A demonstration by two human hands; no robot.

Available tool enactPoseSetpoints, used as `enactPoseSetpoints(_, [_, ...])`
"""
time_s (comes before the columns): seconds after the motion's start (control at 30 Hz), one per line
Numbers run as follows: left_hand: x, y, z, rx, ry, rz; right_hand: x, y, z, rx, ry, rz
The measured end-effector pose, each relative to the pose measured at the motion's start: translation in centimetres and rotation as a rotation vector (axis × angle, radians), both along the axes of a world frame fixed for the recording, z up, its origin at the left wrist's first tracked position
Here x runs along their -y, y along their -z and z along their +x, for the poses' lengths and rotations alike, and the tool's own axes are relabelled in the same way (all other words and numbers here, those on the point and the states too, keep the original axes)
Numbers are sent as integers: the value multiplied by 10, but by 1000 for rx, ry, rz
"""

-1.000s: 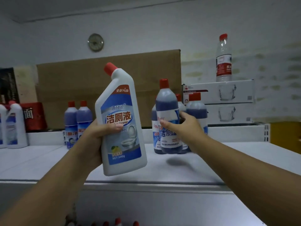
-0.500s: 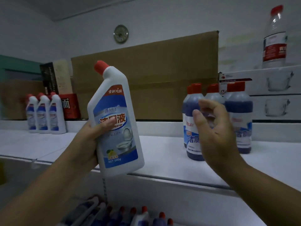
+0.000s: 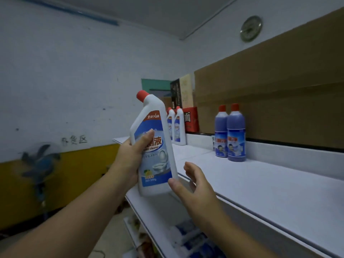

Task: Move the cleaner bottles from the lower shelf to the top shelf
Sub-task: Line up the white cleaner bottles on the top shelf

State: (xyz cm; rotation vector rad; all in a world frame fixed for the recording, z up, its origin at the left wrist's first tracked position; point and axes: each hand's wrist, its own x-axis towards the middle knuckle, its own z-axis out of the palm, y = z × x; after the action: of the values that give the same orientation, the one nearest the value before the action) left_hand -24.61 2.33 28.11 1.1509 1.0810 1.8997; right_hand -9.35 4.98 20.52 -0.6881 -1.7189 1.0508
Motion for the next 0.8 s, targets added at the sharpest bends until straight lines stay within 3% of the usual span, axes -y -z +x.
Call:
enactPoseSetpoints(0.27, [-1, -7, -107, -46, -164, 44, -28, -1, -118, 19, -149, 52])
enactPoseSetpoints(0.5, [-39, -19, -218, -58, -51, 95, -66, -18, -221, 26, -87, 115])
enactPoseSetpoints(0.8, [-152, -19, -318, -33, 35, 131, -157, -20, -312, 67, -28, 114])
